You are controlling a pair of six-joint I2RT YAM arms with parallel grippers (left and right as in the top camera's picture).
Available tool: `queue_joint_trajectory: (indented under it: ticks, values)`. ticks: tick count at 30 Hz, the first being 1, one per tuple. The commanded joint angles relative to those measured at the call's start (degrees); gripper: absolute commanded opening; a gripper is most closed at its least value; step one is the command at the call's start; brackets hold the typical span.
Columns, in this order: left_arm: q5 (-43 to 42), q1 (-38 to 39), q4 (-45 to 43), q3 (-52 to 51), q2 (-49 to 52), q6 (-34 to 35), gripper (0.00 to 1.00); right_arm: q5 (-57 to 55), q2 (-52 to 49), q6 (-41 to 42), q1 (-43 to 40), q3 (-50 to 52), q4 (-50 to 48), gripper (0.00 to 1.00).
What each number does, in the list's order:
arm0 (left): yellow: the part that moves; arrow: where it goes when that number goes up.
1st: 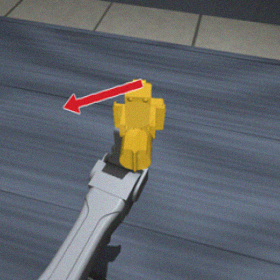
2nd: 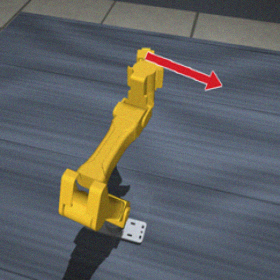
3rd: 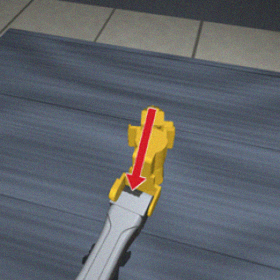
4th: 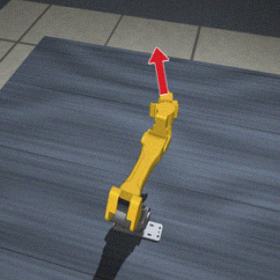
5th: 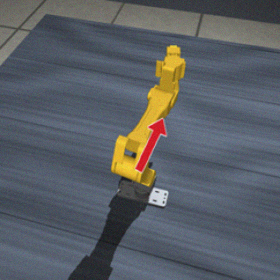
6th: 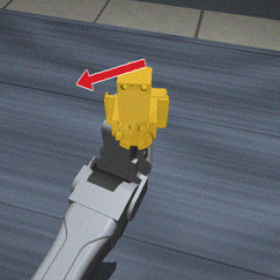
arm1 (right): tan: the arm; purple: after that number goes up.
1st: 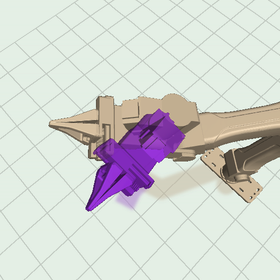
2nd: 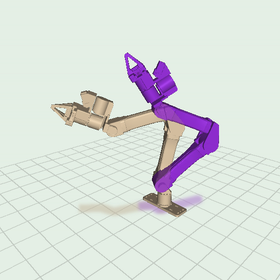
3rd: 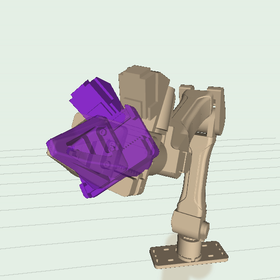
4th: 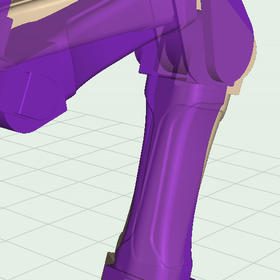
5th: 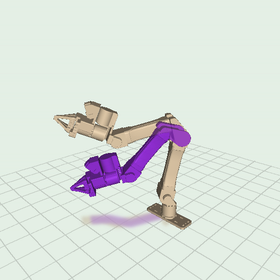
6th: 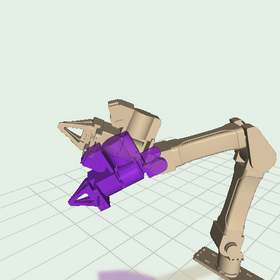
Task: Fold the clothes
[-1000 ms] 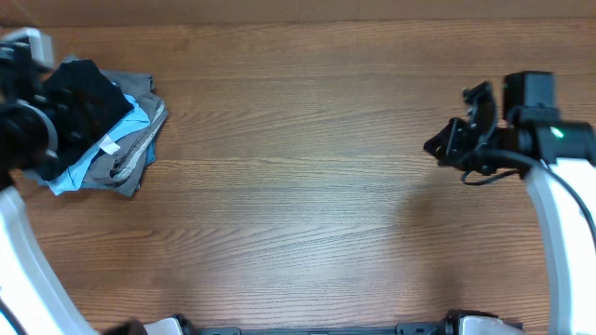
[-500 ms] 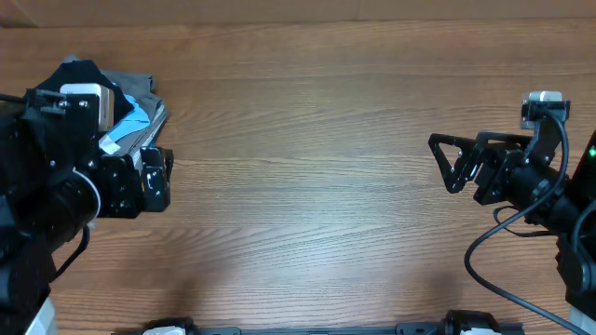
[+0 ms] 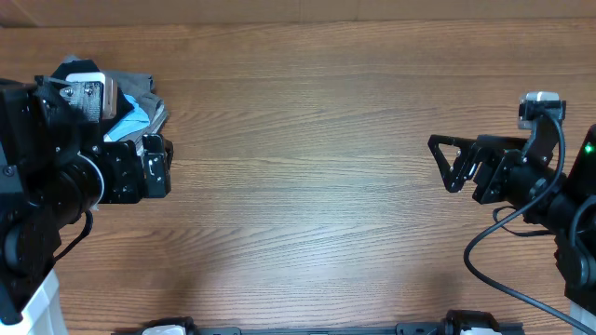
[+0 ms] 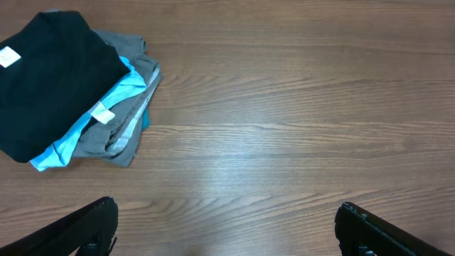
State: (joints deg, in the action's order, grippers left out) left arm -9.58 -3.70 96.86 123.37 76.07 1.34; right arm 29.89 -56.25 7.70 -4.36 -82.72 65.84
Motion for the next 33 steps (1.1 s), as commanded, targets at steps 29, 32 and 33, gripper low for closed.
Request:
queue_joint_trajectory:
  ticks: [29, 32, 33]
  values:
    - [0.61, 0.46, -0.07, 0.0, 1.44, 0.55, 1.0, -15.15, 20.44, -20.17, 13.18, 18.93, -18.67, 1.0]
    - [0.61, 0.46, -0.07, 0.0, 1.44, 0.55, 1.0, -15.32, 25.92, -20.15, 13.2, 29.42, -23.56, 1.0]
    - [0.61, 0.46, -0.07, 0.0, 1.44, 0.55, 1.0, -15.32, 27.63, -20.15, 13.2, 32.74, -24.81, 1.0]
